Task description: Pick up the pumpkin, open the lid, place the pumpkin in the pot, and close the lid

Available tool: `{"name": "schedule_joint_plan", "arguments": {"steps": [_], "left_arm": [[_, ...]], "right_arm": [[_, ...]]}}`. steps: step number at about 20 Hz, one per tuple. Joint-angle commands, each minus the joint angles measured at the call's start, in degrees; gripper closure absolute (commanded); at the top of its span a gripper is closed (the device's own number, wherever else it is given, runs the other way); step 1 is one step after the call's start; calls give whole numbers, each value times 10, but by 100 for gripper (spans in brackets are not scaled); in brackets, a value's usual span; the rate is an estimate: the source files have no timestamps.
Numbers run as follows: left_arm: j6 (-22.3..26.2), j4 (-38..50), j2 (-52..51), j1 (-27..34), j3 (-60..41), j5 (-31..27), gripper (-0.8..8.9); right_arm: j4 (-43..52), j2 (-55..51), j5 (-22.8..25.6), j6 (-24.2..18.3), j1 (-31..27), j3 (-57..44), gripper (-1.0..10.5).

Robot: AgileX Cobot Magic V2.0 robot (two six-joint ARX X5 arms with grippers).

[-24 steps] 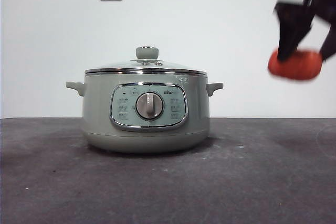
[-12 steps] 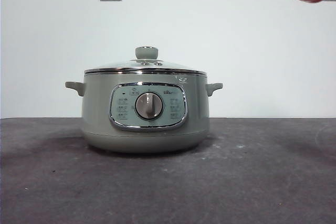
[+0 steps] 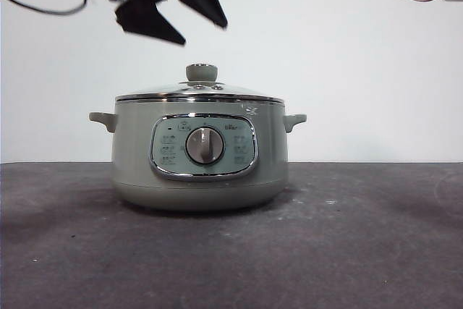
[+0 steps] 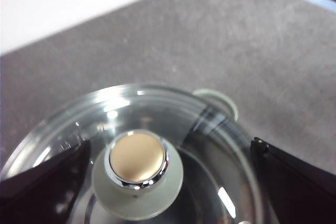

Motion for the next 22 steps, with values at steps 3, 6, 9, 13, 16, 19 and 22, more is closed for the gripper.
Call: {"name": "schedule_joint_plan", "arguments": {"steps": [3, 6, 9, 13, 16, 19, 22], "left_arm": [[9, 18, 46, -1, -1, -10, -31], [9, 26, 66, -1, -1, -12, -30], [9, 28, 70, -8, -1, -34, 96], [9, 29, 70, -8, -1, -39, 560], [9, 29, 70, -8, -1, -39, 701], [9, 29, 70, -8, -1, -39, 806], [7, 29, 70, -8, -1, -38, 826]], "right_arm": [[2, -2, 0, 8, 2, 0, 959], [2, -2, 0, 7, 2, 0, 959], [3, -2, 1, 7, 2, 0, 959], [3, -2, 2, 5, 1, 0, 959], [3, -1, 3, 5, 1, 0, 959], [2, -1, 4, 5, 1, 0, 959], [1, -1, 3, 5, 1, 0, 959]]}}
